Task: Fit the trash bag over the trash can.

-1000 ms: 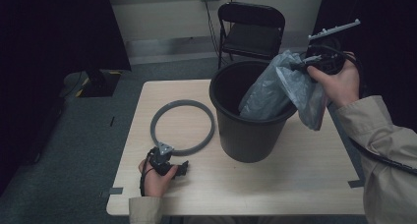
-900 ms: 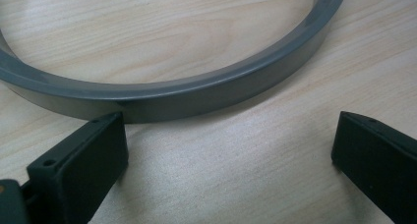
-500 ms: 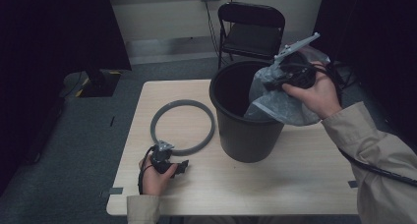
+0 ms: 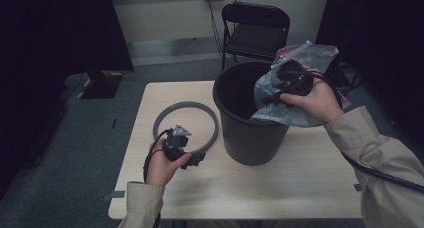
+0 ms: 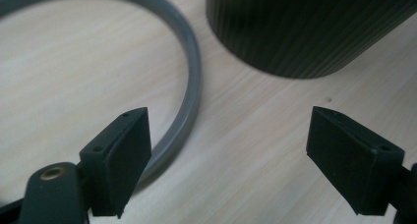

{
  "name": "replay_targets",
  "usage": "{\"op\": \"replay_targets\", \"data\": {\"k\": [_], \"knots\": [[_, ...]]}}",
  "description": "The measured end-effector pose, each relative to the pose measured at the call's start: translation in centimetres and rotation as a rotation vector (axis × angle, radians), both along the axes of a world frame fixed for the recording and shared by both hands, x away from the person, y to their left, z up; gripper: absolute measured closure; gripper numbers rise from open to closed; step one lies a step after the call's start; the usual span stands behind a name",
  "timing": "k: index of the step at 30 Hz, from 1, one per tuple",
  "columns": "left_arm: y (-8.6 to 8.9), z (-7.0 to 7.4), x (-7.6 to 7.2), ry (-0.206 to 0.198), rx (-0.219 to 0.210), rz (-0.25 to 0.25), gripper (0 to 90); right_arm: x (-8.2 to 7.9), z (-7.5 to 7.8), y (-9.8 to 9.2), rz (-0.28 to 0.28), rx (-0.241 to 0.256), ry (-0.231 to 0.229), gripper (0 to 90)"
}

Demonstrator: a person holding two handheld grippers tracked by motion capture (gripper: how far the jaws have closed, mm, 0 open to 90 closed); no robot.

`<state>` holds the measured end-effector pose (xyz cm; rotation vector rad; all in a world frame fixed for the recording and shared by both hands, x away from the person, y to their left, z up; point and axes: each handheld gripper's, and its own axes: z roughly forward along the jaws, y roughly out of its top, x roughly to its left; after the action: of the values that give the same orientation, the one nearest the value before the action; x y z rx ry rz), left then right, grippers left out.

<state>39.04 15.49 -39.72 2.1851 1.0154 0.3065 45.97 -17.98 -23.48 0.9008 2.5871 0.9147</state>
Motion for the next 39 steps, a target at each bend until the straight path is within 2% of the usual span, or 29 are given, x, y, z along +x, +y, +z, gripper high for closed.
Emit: {"op": "replay_targets", "data": {"k": [2, 3, 4, 6, 8, 12, 13, 17, 18, 21, 23, 24, 25, 26, 28, 30, 31, 34, 39], "knots": [[-0.5, 0.9, 0.4, 0.003, 0.010, -0.022, 16.6, -0.3, 0.4, -0.6, -0.013, -0.010, 0.003, 47.9], [-0.5, 0.9, 0.4, 0.003, 0.010, -0.022, 16.6, -0.3, 0.4, -0.6, -0.013, -0.010, 0.003, 47.9], [-0.7, 1.4, 0.6, 0.013, 0.014, -0.030, 16.6, -0.4, 0.5, -1.0, -0.023, 0.003, -0.004, 42.6], [-0.9, 1.6, 0.7, 0.014, 0.013, -0.037, 16.6, -0.5, 0.6, -1.2, -0.025, 0.011, -0.004, 42.4], [-1.1, 2.1, 1.0, 0.013, 0.025, -0.047, 16.6, -0.8, 1.0, -1.6, -0.034, 0.018, -0.009, 37.4], [-1.1, 2.6, 1.0, 0.008, 0.027, -0.043, 16.6, -1.0, 1.5, -2.0, -0.040, 0.023, -0.015, 34.5], [-1.2, 2.9, 1.1, 0.007, 0.027, -0.045, 16.6, -1.1, 1.9, -2.5, -0.063, 0.028, -0.031, 31.6], [-1.2, 3.5, 1.1, 0.007, 0.024, -0.054, 16.6, -1.1, 2.3, -3.2, -0.090, 0.013, -0.037, 31.1], [-1.2, 3.7, 1.1, 0.008, 0.021, -0.053, 16.6, -0.9, 2.0, -3.4, -0.093, 0.001, -0.040, 37.3], [-1.3, 4.5, 1.3, 0.002, 0.021, -0.062, 16.6, -0.7, 1.6, -3.5, -0.099, -0.006, -0.035, 39.5], [-1.4, 5.2, 1.4, -0.004, 0.018, -0.068, 16.6, -0.5, 1.1, -3.6, -0.099, 0.006, -0.017, 46.9], [-1.4, 5.8, 1.5, -0.007, 0.022, -0.079, 16.6, -0.4, 0.9, -3.6, -0.102, 0.013, -0.015, 48.6], [-1.4, 5.8, 1.5, -0.007, 0.022, -0.079, 16.6, -0.4, 0.9, -3.6, -0.102, 0.013, -0.015, 48.6], [-1.5, 6.4, 1.5, -0.007, 0.016, -0.084, 16.6, -0.4, 0.8, -3.6, -0.104, 0.023, -0.002, 56.9], [-1.6, 6.8, 1.6, -0.010, 0.020, -0.089, 16.6, -0.3, 0.8, -3.5, -0.105, 0.025, -0.002, 58.2], [-1.7, 7.5, 1.8, -0.011, 0.013, -0.108, 16.6, -0.1, 0.8, -3.3, -0.093, 0.021, 0.009, 68.5], [-1.7, 7.5, 1.8, -0.011, 0.013, -0.108, 16.6, -0.1, 0.8, -3.3, -0.093, 0.021, 0.009, 68.5], [-1.8, 8.4, 1.9, -0.010, 0.012, -0.125, 16.6, 0.1, 0.7, -2.7, -0.072, 0.022, 0.014, 76.2], [-1.9, 9.5, 2.2, -0.024, 0.007, -0.117, 16.6, 0.3, 0.5, -2.2, -0.061, 0.035, 0.011, 80.0]]}}
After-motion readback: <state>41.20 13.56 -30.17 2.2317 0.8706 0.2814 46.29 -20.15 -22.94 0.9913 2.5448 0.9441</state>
